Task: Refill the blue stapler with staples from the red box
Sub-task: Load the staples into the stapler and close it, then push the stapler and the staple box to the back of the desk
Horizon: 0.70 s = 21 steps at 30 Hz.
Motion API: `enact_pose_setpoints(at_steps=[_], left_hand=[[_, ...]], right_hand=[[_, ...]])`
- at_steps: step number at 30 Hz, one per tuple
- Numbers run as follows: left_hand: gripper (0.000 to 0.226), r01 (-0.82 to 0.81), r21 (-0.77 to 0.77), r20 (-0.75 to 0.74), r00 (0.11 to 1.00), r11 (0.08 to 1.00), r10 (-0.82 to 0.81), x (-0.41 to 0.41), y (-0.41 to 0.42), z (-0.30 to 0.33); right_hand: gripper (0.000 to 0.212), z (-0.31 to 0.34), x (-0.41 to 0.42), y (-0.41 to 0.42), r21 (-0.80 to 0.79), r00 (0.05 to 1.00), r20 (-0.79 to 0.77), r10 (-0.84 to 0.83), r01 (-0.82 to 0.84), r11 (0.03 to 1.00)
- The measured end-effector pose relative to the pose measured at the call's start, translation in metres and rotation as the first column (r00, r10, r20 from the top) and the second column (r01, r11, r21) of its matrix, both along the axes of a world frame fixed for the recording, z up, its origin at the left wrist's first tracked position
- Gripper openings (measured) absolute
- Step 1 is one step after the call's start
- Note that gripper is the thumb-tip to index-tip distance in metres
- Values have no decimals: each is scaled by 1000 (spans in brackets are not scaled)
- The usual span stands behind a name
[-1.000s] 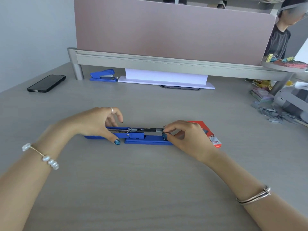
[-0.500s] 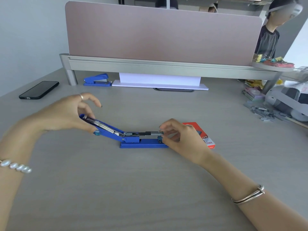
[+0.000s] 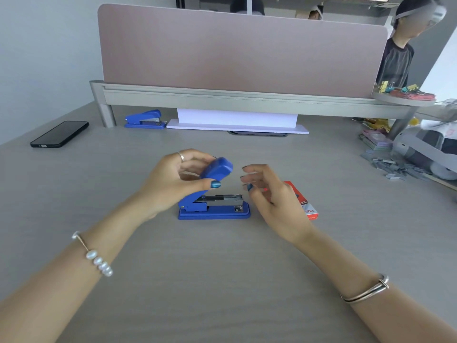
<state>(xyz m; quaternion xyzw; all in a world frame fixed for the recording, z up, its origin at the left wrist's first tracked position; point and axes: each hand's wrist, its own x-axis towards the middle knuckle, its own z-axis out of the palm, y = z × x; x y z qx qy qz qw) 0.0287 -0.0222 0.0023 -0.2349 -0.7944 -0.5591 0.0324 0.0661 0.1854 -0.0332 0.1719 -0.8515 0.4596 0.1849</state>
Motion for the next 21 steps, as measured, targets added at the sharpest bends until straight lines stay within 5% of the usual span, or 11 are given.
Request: enact_pose_setpoints(at_steps=[6, 11, 21], left_hand=[[37, 23, -83, -23, 999, 996, -25, 0, 13, -13], [38, 46, -192, -58, 997, 980, -59, 1, 16, -22], [42, 25, -256, -132, 989, 966, -61, 2, 17, -27]], right_hand=[[48, 3, 5, -5, 89, 992, -125, 32, -21, 996], [35, 0, 3, -5, 231, 983, -169, 73, -32, 973], [40, -2, 3, -4, 179, 990, -137, 28, -3, 984]])
